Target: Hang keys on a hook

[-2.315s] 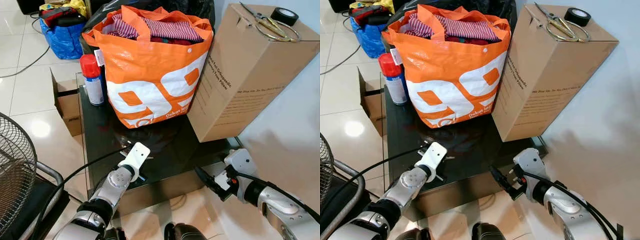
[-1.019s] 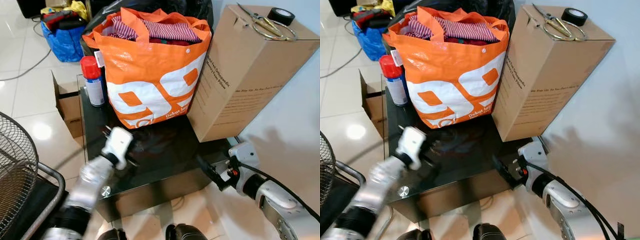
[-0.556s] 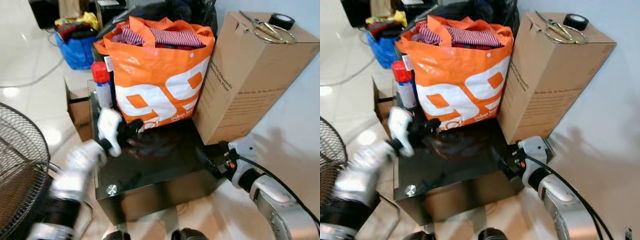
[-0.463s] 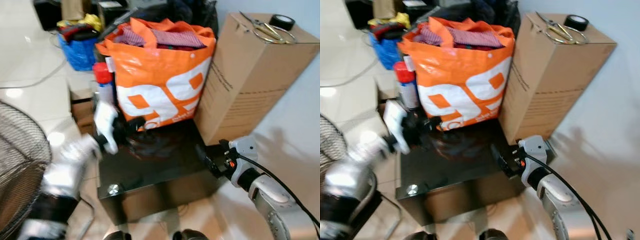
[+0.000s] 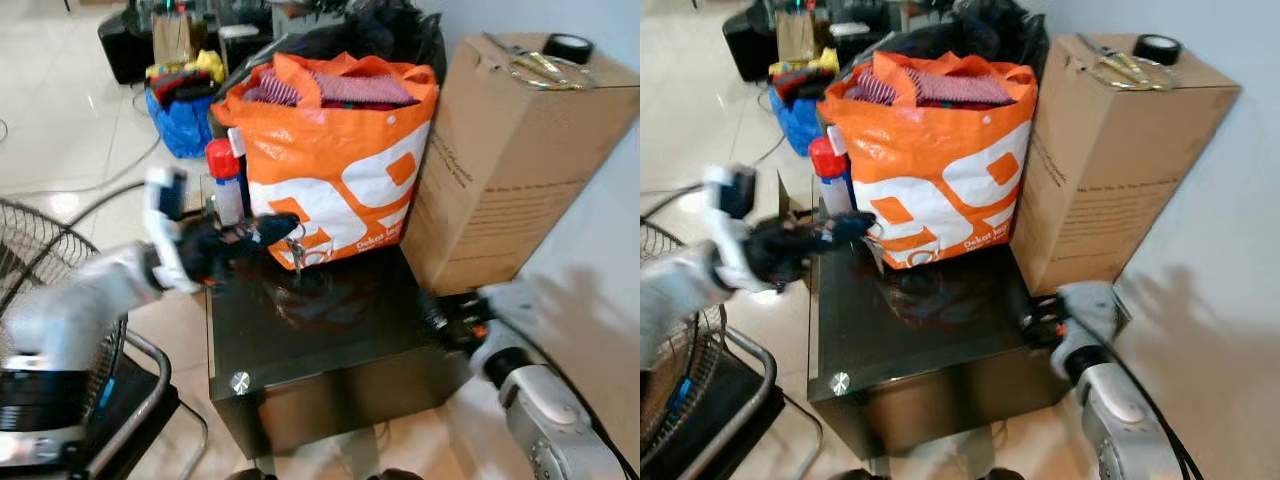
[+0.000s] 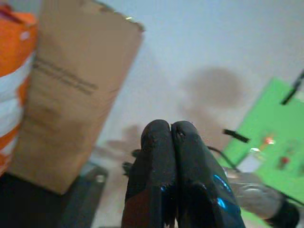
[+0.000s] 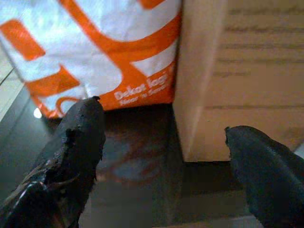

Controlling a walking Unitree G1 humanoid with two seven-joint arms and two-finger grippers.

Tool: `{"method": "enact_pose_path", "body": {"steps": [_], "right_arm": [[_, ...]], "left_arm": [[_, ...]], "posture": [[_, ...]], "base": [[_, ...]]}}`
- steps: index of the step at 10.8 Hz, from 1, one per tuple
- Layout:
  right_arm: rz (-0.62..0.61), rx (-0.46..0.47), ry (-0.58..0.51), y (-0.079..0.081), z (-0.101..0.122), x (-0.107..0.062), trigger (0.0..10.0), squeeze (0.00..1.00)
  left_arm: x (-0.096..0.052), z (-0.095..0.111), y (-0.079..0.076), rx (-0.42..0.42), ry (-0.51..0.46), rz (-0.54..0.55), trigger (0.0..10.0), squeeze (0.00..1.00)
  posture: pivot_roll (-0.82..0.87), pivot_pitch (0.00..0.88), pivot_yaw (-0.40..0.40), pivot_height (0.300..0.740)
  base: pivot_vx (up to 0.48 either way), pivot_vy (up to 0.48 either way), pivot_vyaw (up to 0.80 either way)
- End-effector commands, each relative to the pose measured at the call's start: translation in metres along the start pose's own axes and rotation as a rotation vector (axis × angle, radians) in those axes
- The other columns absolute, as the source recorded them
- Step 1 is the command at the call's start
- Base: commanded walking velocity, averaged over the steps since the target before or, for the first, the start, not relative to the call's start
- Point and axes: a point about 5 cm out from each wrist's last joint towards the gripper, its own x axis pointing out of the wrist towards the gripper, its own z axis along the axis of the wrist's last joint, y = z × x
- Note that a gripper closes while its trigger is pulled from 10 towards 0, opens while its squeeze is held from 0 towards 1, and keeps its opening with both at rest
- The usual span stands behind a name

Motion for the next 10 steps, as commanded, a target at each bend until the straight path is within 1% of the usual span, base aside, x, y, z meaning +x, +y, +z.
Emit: {"method": "enact_pose_path", "body": {"steps": [1, 2, 3, 5, 6, 7, 8, 9, 10], "right_arm": [[-0.033, 0.007, -0.041, -0.001, 0.005, -0.002, 10.0, 0.0], [-0.07, 0.036, -0.057, -0.003, 0.007, 0.0, 10.0, 0.0], [-0.11, 0.023, -0.052, -0.004, 0.007, 0.003, 10.0, 0.0], [-0.067, 0.014, -0.069, 0.005, 0.014, 0.006, 10.0, 0.0], [-0.065, 0.018, -0.069, 0.008, 0.016, 0.007, 10.0, 0.0], [-0.068, 0.033, -0.067, 0.01, 0.017, 0.008, 10.0, 0.0], [-0.07, 0.066, -0.068, 0.011, 0.017, 0.009, 10.0, 0.0], [-0.057, 0.089, -0.067, 0.016, 0.016, 0.012, 10.0, 0.0], [-0.009, 0.069, -0.066, 0.023, 0.017, 0.013, 10.0, 0.0]], "left_arm": [[-0.001, 0.009, -0.01, -0.003, 0.001, -0.056, 0.0, 0.0], [-0.001, 0.011, -0.016, -0.025, -0.002, -0.086, 0.0, 0.0], [-0.002, 0.012, -0.021, -0.034, -0.002, -0.089, 0.0, 0.0], [-0.003, -0.005, -0.013, -0.008, 0.067, 0.052, 0.0, 0.0], [-0.003, -0.014, -0.005, 0.038, 0.1, 0.151, 0.0, 0.0], [-0.002, -0.022, 0.001, 0.083, 0.127, 0.22, 0.0, 0.0], [-0.001, -0.036, 0.017, 0.207, 0.22, 0.414, 0.0, 0.0], [-0.006, -0.05, 0.033, 0.341, 0.331, 0.594, 0.0, 0.0], [-0.015, -0.054, 0.045, 0.468, 0.398, 0.778, 0.0, 0.0]], "posture": [[-0.12, 0.0, 0.038, 0.74], [-0.11, 0.0, 0.038, 0.74], [-0.1, 0.0, 0.037, 0.74], [-0.08, 0.0, 0.033, 0.74], [-0.08, 0.0, 0.03, 0.74], [-0.07, 0.0, 0.028, 0.74], [-0.06, 0.0, 0.021, 0.74], [-0.05, 0.0, 0.012, 0.74], [-0.04, 0.0, 0.008, 0.74]], "base": [[0.0, 0.0, 0.0], [0.0, 0.0, 0.0], [0.0, 0.0, 0.0], [0.0, 0.0, -0.8], [0.0, 0.0, -0.8], [0.0, 0.0, -0.8], [0.0, 0.0, -0.8], [0.0, 0.0, -0.8], [0.0, 0.0, -0.8]]}}
